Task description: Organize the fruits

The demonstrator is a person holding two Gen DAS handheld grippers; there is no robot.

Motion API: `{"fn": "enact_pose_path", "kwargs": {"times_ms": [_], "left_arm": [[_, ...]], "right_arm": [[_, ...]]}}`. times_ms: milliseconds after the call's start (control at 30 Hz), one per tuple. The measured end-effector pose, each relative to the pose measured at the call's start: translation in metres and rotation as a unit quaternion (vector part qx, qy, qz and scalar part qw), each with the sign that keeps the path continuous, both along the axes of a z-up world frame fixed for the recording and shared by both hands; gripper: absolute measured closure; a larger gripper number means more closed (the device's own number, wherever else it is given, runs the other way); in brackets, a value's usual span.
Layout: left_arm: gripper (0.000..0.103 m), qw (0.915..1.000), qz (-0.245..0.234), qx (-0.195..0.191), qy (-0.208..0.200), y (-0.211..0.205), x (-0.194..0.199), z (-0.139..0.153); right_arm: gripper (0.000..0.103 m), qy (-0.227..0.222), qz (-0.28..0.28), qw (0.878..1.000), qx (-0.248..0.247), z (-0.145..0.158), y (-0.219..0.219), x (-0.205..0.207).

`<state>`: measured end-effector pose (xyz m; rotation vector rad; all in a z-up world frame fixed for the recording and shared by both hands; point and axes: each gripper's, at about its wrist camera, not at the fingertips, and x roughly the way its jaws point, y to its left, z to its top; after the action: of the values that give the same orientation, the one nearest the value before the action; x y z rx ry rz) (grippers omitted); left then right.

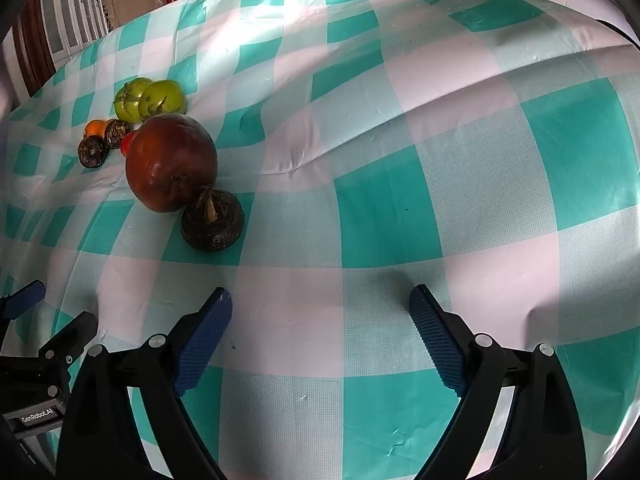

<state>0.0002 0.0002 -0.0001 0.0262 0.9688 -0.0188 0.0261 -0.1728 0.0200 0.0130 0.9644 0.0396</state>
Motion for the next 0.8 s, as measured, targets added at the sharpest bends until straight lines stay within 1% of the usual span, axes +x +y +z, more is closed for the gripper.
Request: {"fn": "enact_pose_path", "kwargs": {"times_ms": [300, 800], "left_arm": [[0.001, 1.0, 0.0, 0.005, 0.0, -0.003, 0.0006, -0.0007], [0.001, 1.0, 0.0, 0.002, -0.002, -0.0019, 0.0012, 0.0005]], "right_arm": [[0.015, 0.001, 0.0, 1.0, 0.003, -0.0001, -0.0005, 0.0003], [0.015, -0.001, 0.0, 1.0, 0.003, -0.0006, -0.0011, 0.0008]]}}
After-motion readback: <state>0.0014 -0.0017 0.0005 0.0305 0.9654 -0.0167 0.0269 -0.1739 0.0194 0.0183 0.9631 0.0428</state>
